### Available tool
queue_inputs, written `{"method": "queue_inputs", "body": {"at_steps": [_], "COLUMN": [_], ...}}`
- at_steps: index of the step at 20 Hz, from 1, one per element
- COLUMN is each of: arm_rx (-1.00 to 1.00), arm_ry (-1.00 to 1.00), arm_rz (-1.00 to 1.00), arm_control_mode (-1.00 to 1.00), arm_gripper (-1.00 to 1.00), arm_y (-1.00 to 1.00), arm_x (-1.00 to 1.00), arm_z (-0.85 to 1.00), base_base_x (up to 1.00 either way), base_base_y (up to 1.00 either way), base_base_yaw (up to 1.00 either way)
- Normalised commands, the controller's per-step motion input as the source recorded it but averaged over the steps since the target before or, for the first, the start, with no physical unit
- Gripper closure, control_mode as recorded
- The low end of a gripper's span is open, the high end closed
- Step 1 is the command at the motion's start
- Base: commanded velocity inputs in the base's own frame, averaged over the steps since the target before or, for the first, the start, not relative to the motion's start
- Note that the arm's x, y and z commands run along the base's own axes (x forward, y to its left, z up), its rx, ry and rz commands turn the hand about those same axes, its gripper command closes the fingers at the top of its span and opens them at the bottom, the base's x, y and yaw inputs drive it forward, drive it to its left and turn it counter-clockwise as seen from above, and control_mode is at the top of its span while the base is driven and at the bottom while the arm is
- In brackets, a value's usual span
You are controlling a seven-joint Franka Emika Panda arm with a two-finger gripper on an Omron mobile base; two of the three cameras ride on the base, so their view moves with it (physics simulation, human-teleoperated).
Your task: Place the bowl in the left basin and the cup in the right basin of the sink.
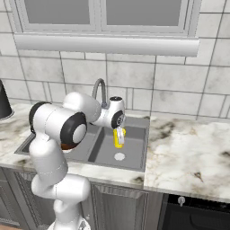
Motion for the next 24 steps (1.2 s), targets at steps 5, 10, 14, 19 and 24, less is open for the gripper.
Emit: {"method": "queue_inputs", "body": {"at_steps": [5, 10, 14, 19, 24], "arm_rx": [0.0, 0.0, 0.0, 0.0, 0.0], "arm_ry": [0.0, 0.0, 0.0, 0.0, 0.0], "arm_rz": [0.17, 0.14, 0.12, 0.09, 0.05], "arm_control_mode": [-1.0, -1.0, -1.0, -1.0, -1.0], "arm_gripper": [1.0, 1.0, 1.0, 1.0, 1.0], "arm_y": [0.0, 0.0, 0.0, 0.0, 0.0], "arm_x": [0.13, 0.13, 0.14, 0.19, 0.24], "arm_z": [-0.4, -0.43, -0.37, -0.23, -0.2], "base_base_x": [0.0, 0.0, 0.0, 0.0, 0.0], "base_base_y": [0.0, 0.0, 0.0, 0.0, 0.0], "base_base_yaw": [0.0, 0.0, 0.0, 0.0, 0.0]}}
